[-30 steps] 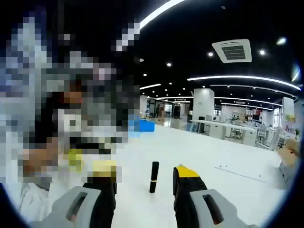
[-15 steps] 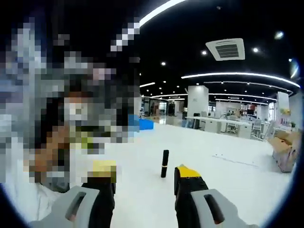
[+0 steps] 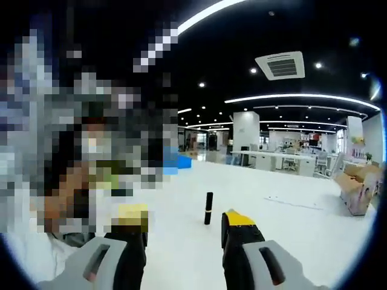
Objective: Unscrew the lipstick cap, remove the lipstick, and put the cap back on the lipstick
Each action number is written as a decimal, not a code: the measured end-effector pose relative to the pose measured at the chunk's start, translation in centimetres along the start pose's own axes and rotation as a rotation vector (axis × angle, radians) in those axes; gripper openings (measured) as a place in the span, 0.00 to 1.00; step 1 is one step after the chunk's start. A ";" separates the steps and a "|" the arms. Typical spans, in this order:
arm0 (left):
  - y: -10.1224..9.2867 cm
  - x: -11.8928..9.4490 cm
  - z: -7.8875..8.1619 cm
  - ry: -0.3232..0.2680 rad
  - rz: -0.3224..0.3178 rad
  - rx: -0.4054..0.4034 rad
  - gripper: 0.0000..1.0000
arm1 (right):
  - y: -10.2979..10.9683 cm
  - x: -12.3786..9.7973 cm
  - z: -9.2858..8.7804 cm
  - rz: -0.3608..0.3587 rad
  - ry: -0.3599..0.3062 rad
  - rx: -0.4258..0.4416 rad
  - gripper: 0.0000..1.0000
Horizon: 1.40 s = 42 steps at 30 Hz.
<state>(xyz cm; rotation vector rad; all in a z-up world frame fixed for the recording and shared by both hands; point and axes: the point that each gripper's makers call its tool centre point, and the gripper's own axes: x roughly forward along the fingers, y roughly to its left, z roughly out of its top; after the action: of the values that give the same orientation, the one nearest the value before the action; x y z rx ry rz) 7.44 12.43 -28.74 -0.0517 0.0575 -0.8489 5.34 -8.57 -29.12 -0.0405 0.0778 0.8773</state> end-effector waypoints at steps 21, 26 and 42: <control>-0.1 0.1 0.3 -0.011 0.004 0.012 0.66 | 0.4 0.4 0.1 0.003 0.007 -0.057 0.51; -0.4 0.3 0.3 -0.015 -0.002 0.009 0.66 | 0.3 0.3 0.0 0.001 0.009 -0.055 0.51; -0.4 0.4 0.3 -0.020 -0.003 0.008 0.67 | -0.5 0.4 -0.6 -0.014 0.021 -0.036 0.51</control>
<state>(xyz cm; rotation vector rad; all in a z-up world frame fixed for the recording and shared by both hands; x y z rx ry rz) 7.38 11.88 -28.46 -0.0527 0.0352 -0.8518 5.97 -8.68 -29.72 -0.0837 0.0812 0.8640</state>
